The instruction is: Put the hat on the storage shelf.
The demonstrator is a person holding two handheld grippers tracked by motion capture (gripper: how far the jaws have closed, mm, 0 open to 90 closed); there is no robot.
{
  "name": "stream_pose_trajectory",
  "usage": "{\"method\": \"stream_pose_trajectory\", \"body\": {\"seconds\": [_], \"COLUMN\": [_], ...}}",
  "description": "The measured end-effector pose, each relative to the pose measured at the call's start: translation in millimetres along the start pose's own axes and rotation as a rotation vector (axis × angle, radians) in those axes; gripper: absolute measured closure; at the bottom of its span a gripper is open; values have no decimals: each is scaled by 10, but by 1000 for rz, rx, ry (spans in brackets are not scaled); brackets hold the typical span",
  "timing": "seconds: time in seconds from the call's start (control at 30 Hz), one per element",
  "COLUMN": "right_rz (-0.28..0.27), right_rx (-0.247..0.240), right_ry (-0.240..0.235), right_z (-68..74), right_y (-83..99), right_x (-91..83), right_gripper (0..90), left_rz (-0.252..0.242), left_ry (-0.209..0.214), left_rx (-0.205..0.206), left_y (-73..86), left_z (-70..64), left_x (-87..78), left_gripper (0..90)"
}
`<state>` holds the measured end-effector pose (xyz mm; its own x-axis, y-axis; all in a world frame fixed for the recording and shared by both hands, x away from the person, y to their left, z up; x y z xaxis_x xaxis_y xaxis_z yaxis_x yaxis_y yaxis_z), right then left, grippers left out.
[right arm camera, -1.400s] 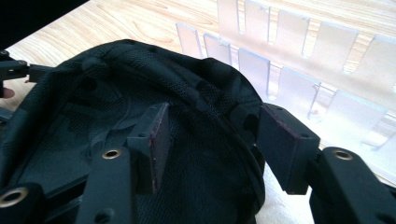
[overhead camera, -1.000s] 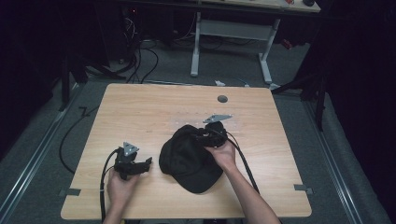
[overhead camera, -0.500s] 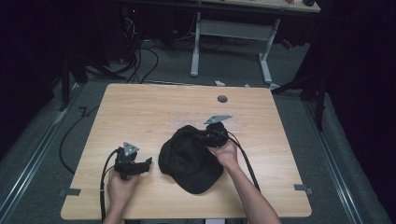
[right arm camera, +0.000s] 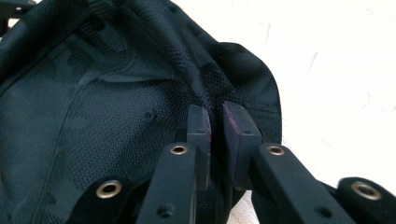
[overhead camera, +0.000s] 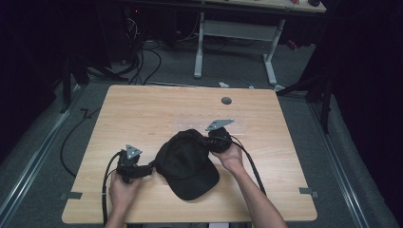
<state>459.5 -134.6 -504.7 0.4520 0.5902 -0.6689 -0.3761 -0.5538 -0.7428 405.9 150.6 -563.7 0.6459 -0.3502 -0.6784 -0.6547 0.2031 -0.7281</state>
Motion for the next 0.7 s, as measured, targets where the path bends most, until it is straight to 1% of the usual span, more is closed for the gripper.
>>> {"method": "stream_pose_trajectory", "body": {"seconds": [0.07, 0.13, 0.33, 0.37, 0.43, 0.57, 0.63, 0.7], "right_rz": [4, -3, -15, -20, -21, -39, -61, -69], "right_rx": [-12, -20, -27, -23, -19, -20, -16, -14], "right_ry": [-3, -11, -35, -51, -55, -70, -71, -72], "right_z": [20, 19, 37, 48, 51, 63, 72, 73], "right_y": [5, 14, 41, 53, 59, 72, 75, 77], "right_x": [-13, -20, -64, -82, -94, -169, -244, -274], "right_gripper": [845, 855, 873, 875, 876, 879, 880, 881], "left_rz": [-1, -2, -1, -3, -3, -8, -8, -4], "left_ry": [0, 0, 1, 4, 7, 23, 24, 26], "left_rx": [-1, -2, -2, -2, -3, -18, -17, -8], "left_y": [0, 0, 0, 0, 0, -2, -2, -2], "left_z": [1, 2, 3, 2, 5, 18, 18, 14], "left_x": [-1, -1, -1, -1, -3, -6, -6, -3], "left_gripper": [224, 226, 227, 227, 227, 221, 213, 207]}}
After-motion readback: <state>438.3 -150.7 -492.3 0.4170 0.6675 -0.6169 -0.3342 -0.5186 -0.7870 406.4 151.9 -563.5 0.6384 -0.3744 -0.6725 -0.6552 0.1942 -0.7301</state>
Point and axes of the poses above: each handheld gripper's, and its own axes: x roughly forward along the jaws, y roughly out of its underside, z roughly to its left, the point moved 4 cm from there along x, roughly forward along the jaws, and after that the axes turned 6 degrees about -x, right-handed, at the moved point
